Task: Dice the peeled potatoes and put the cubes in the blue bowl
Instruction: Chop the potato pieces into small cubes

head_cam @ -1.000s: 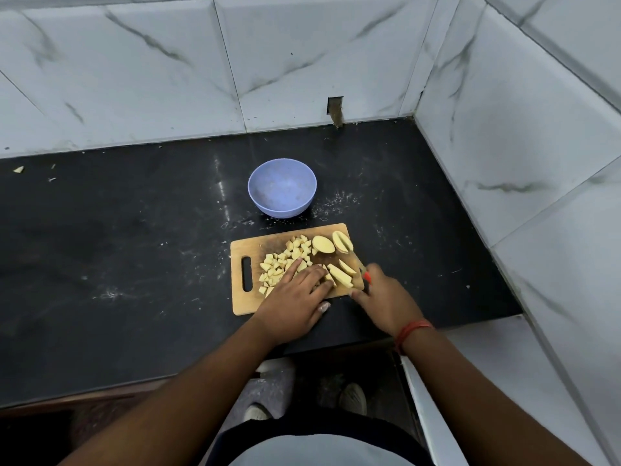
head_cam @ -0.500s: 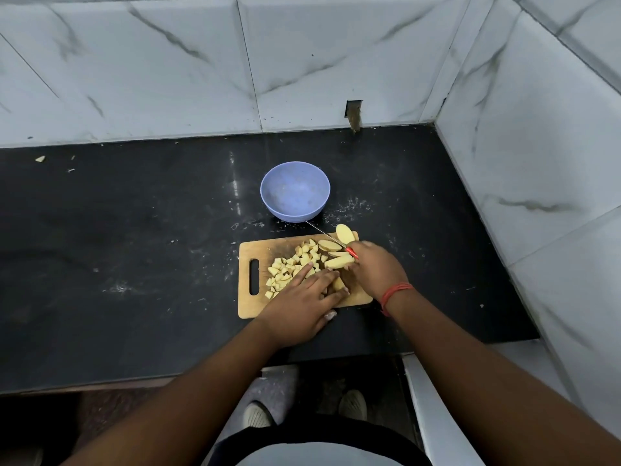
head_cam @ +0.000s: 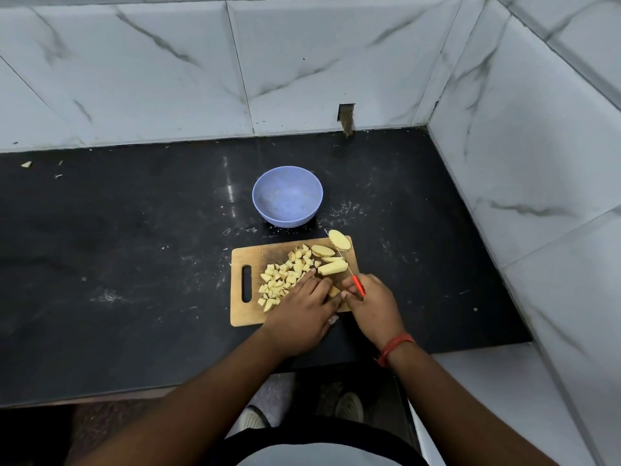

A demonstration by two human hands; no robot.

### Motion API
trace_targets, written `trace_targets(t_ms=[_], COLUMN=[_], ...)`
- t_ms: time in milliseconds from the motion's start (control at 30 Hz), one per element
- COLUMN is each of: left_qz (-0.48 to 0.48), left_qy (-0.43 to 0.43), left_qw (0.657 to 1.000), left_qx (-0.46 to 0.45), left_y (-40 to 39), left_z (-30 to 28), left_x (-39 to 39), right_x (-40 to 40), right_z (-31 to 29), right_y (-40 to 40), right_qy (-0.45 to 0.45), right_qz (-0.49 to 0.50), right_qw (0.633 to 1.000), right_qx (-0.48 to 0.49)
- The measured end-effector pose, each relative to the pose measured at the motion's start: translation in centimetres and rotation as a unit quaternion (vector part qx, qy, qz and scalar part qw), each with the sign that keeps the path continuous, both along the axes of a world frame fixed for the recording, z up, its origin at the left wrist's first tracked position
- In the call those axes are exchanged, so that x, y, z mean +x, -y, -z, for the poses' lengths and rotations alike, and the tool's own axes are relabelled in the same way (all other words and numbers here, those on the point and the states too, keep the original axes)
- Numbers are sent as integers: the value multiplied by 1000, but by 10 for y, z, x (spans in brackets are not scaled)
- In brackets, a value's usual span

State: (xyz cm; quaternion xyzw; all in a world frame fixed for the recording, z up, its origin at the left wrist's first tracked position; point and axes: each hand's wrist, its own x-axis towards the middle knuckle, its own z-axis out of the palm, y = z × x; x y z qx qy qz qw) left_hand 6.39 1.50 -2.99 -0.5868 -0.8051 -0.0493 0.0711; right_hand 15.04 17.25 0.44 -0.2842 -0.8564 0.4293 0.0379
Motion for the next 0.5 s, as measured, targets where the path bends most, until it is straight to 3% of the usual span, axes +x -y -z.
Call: trace_targets(t_ms=[233,500], left_qz=[-30,-41], left_qy=[86,56], left_qw=[996,998], left_qx=[-9,-2], left_y=[7,13], left_z=[3,2], left_x=[6,9], right_x=[-7,-21], right_z=[4,0], right_y=[-1,-1], right_qy=[0,-14], right_qz=[-4,-24], right_qw=[1000,998], right_qx=[-18,64])
